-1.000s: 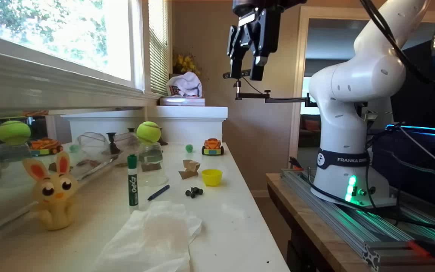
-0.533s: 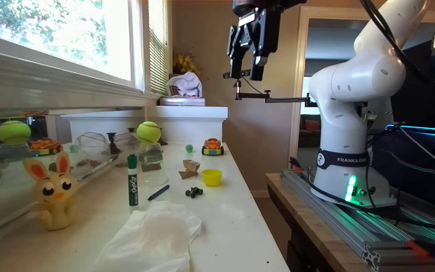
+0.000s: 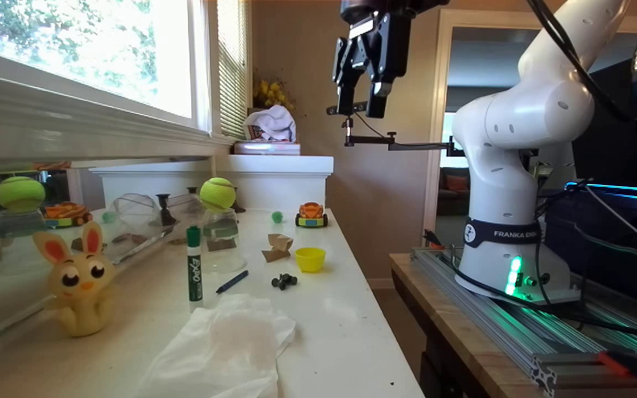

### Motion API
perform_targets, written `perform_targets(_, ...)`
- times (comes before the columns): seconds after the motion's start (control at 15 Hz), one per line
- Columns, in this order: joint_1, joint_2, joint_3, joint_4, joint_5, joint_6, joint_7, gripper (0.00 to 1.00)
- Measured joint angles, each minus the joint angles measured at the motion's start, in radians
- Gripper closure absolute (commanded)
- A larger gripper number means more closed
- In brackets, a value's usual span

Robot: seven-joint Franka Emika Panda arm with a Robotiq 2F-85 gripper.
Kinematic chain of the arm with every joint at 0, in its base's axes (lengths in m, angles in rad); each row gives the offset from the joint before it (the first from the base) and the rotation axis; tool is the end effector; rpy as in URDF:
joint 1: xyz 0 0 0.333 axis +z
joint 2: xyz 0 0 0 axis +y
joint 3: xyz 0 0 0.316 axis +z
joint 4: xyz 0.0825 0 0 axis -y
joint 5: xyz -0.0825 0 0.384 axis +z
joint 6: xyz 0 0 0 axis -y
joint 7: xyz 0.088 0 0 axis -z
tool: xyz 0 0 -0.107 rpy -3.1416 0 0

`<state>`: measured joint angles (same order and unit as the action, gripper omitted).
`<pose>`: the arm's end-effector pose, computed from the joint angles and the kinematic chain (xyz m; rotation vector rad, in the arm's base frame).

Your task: Alternate the position of the two wooden blocks then stack the yellow bowl on them

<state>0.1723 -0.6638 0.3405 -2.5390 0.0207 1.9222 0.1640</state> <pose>0.3100 0.1835 0.4799 2.9381 0.4072 0.1109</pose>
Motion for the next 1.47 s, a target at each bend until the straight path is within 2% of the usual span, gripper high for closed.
perform_targets(0.67, -0.053, 0.014, -0.081, 0.0, 0.01, -0.02, 0.183, 0.0)
perform_targets(0.93, -0.095, 0.023, -0.102, -0.002, 0.027, -0.014, 0.299, 0.0)
perform_targets(1.13, -0.11, 0.023, -0.125, -0.011, 0.037, 0.016, 0.307, 0.0)
perform_targets(1.47, -0.12, 0.03, -0.125, -0.014, 0.037, 0.019, 0.334, 0.0)
